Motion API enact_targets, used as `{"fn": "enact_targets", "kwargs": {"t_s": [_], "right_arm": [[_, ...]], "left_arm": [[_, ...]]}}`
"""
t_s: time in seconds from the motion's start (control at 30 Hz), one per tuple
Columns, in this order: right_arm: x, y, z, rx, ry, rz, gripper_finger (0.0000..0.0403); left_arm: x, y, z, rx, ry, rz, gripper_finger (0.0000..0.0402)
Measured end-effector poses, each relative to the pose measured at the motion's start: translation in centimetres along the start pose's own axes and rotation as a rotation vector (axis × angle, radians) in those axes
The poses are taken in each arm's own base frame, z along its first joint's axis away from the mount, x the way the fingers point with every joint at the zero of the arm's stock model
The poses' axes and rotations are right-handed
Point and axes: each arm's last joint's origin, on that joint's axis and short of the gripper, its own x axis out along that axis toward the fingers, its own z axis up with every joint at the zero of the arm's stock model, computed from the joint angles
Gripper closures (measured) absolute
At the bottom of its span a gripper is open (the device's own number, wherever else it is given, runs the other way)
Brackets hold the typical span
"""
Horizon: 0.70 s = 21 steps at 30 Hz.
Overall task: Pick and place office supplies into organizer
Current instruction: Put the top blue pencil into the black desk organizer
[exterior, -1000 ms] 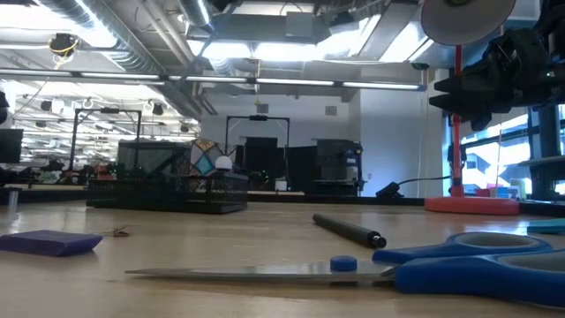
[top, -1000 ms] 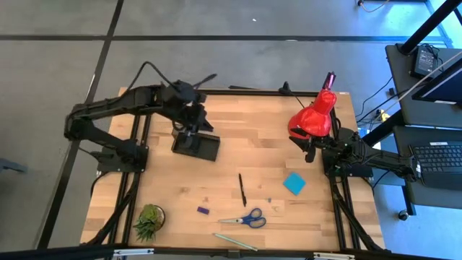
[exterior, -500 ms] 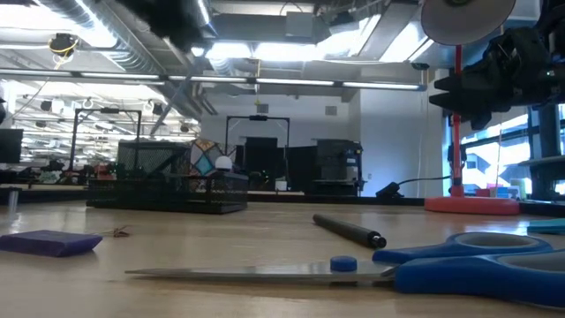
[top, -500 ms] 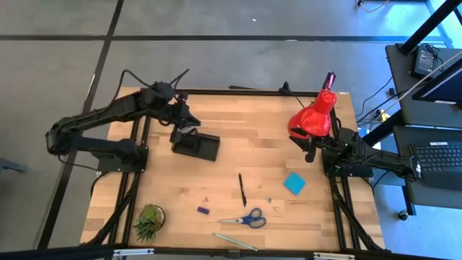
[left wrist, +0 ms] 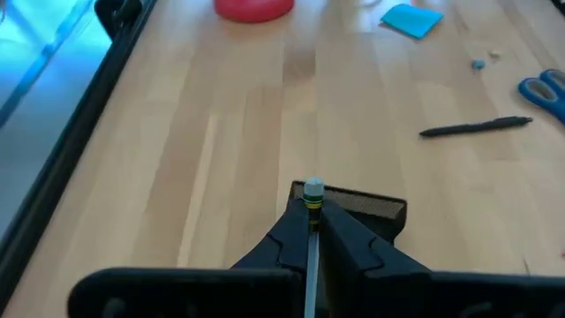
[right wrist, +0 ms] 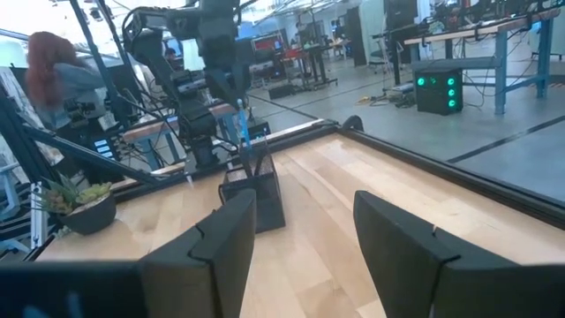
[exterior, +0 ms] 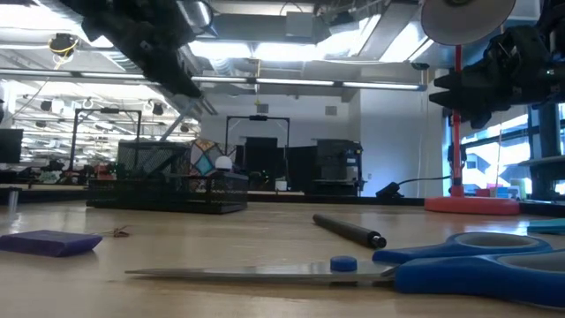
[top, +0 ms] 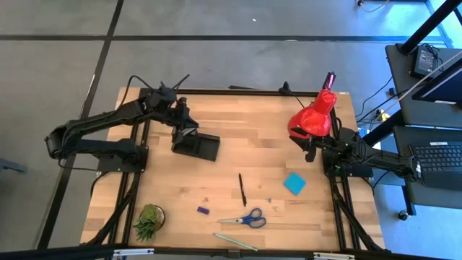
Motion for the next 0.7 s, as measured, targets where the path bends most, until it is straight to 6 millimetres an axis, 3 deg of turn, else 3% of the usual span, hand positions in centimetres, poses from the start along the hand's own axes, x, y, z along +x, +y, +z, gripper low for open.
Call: {"fn": "enact_targets", "kwargs": {"t_s": [0.7], "right_arm": [[0.0, -0.1, 0.0, -0.008, -0.004, -0.022, 0.0208]], "left_arm": [[3.0, 0.4, -3.3, -0.124, 0.099, 0.050, 0.0391]]}}
